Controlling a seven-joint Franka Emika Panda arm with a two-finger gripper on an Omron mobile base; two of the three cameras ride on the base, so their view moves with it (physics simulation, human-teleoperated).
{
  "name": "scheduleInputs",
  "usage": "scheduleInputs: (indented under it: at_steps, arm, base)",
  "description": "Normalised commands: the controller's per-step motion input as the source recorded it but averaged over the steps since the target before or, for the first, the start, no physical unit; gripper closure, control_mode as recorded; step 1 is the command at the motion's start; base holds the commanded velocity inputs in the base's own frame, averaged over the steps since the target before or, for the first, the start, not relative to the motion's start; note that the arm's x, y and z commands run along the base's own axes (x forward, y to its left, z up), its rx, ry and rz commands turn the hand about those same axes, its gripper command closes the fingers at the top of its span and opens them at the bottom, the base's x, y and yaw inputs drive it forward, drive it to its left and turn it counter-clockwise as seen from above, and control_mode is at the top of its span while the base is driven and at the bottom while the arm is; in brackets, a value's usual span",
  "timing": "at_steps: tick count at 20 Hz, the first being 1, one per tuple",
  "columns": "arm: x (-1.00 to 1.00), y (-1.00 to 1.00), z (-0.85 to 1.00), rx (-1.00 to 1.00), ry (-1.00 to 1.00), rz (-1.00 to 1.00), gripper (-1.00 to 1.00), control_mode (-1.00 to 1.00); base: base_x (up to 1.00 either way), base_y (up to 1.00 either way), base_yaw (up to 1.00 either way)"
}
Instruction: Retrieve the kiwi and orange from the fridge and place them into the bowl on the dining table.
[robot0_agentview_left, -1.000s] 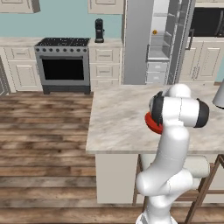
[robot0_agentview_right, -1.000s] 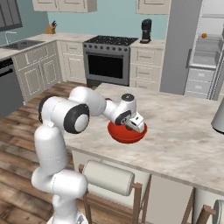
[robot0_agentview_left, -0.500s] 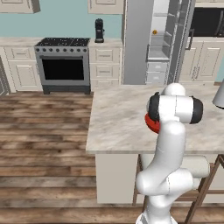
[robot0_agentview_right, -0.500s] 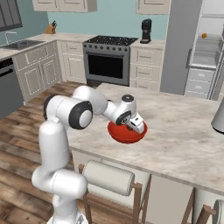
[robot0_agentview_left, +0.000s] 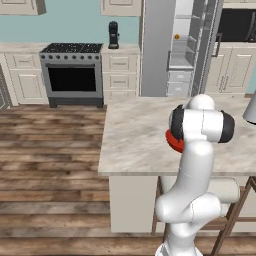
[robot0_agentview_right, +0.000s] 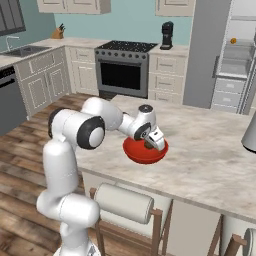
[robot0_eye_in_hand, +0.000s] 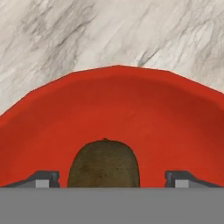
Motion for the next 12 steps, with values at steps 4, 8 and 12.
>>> scheduleInputs:
  at_steps: [4, 8, 12]
  arm:
    - [-0.42, 0.00, 0.81, 0.00, 0.00, -0.01, -1.00, -1.00]
    - [-0.50, 0.05, 0.99, -0.01, 0.00, 0.00, -1.00, -1.00]
    - [-0.62, 0.31, 0.99, -0.09, 0.00, 0.04, -1.00, -1.00]
  base:
    - [0.00, 0.00, 0.00]
    - [0.00, 0.00, 0.00]
    - [0.00, 0.00, 0.00]
